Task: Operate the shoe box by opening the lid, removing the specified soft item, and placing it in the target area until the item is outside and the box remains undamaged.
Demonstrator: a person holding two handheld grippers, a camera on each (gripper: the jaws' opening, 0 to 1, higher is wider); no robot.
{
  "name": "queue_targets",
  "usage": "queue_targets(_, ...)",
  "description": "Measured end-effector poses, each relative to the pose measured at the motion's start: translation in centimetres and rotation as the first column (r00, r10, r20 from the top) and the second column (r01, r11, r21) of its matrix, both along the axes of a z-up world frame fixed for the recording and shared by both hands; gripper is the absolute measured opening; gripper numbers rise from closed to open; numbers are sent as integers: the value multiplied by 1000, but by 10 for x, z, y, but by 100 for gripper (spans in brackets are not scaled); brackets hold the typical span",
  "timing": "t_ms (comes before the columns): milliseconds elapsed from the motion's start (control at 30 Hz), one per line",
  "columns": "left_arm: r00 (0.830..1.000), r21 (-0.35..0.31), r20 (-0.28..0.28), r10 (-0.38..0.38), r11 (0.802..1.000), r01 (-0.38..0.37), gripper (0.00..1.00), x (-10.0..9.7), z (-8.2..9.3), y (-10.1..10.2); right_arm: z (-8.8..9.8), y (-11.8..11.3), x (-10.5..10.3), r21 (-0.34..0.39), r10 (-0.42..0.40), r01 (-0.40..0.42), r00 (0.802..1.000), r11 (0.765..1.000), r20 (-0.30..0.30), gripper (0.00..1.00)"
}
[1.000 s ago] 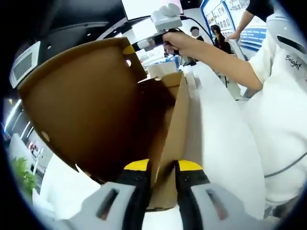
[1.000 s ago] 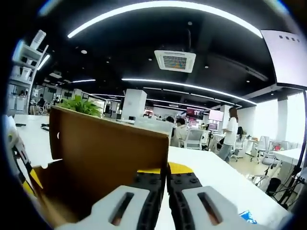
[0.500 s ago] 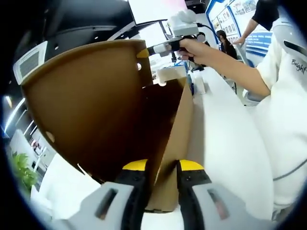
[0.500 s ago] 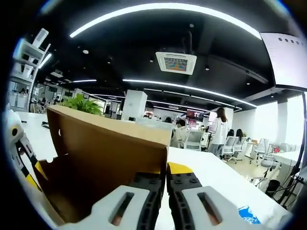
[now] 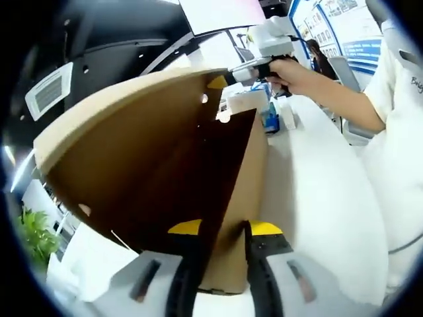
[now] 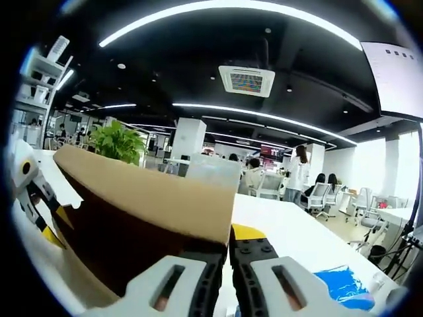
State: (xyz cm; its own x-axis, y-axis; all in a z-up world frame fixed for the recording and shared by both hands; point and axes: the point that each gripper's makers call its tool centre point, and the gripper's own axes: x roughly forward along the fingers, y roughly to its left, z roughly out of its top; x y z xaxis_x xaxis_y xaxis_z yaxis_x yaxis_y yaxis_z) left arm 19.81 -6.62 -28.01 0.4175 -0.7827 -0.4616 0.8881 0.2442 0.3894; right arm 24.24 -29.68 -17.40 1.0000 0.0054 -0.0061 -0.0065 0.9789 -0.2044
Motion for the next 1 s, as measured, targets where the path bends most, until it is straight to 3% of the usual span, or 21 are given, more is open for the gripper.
queue_targets(167,997,-80,-55,51,995,-55,27,2,5,-1,-1,0,1,-6,-11,11,1000,1000,-7,0)
queue_targets(233,982,-146,-137,130,978,-150,30,8,9,-2,-1,-1,1,-6,-25,25,1000,1000,-3,0)
queue_targets(300,987,-142,-108,118,981,-133,31,8,10,-3,-2,-2,2,-2,-30,30,1000,1000,-8,0)
queue_targets(533,976,-221,-156,150,958,-182,34,10,17,-4,-1,-2,2,12,-40,40,999,999,-15,0)
queue_targets(600,950,-309,-269,160,920,-243,34,7,26,-5,-1,-2,2,13,-40,40,999,999,-18,0)
queue_targets(633,951,-356,-280,133,906,-231,34,5,35,-8,-1,-2,2,14,-40,41,999,999,-18,0)
queue_targets(700,943,-407,-298,150,873,-268,39,8,48,-4,-1,-2,1,10,-41,42,999,999,-18,0)
queue_targets(800,943,-421,-290,165,863,-280,47,7,54,2,-1,-2,0,9,-43,44,999,999,-13,0)
queue_targets(833,940,-436,-301,159,854,-284,55,6,55,1,-1,-2,0,7,-44,44,999,999,-12,0)
queue_targets(900,922,-460,-358,147,831,-311,61,1,55,2,-2,-2,0,3,-44,44,999,999,-7,0)
queue_targets(1000,912,-483,-366,184,800,-355,71,3,58,11,-2,-1,0,-4,-49,49,999,999,-6,0)
